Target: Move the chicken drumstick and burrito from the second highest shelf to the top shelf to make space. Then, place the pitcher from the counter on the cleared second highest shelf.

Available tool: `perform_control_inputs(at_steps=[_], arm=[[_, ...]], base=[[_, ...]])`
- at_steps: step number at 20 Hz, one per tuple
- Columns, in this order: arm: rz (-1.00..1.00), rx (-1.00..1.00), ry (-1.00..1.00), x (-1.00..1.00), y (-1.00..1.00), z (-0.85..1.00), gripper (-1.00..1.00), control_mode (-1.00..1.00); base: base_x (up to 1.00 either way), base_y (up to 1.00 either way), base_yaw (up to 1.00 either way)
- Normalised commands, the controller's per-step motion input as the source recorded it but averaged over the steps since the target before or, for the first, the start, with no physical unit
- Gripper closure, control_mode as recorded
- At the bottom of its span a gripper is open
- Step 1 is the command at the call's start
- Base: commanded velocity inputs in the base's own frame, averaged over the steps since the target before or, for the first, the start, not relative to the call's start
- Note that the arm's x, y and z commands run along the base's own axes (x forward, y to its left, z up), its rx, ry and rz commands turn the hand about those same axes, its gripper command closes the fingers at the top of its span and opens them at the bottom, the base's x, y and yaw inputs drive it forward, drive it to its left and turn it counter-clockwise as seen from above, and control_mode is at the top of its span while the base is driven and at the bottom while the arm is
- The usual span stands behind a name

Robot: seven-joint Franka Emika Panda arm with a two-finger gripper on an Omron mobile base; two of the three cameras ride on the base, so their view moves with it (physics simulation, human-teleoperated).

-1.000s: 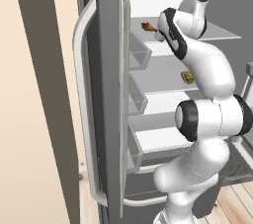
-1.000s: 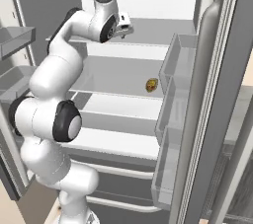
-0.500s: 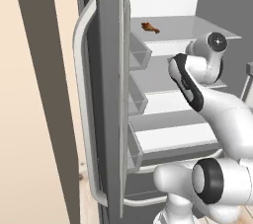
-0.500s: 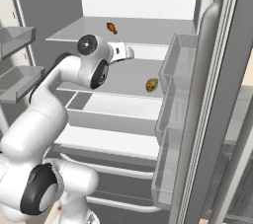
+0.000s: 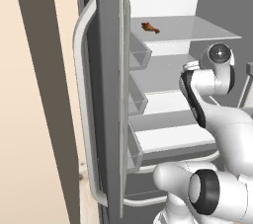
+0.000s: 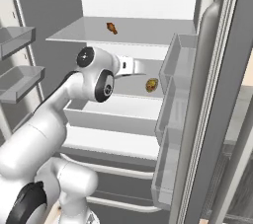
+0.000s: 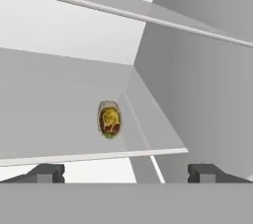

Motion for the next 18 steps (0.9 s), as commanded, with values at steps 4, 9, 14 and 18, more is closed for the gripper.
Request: perform_control_inputs(at_steps=[4,9,14,18], arm=[[-0.10,0.10,0.00,0.04,-0.40,-0.31,-1.00,-1.00],[0.00,0.04,0.00,0.00,-0.09,-0.42,-1.00,-1.00],[0.05,0.00,0.01,0.06,0.00,-0.35,-1.00,-1.00],[0.11,0.00,0.06,0.21,0.00,-0.38,-1.00,-1.00]], base=[[0.00,0.00,0.00],[0.00,0.00,0.00],[0.00,0.00,0.00],[0.00,0.00,0.00]])
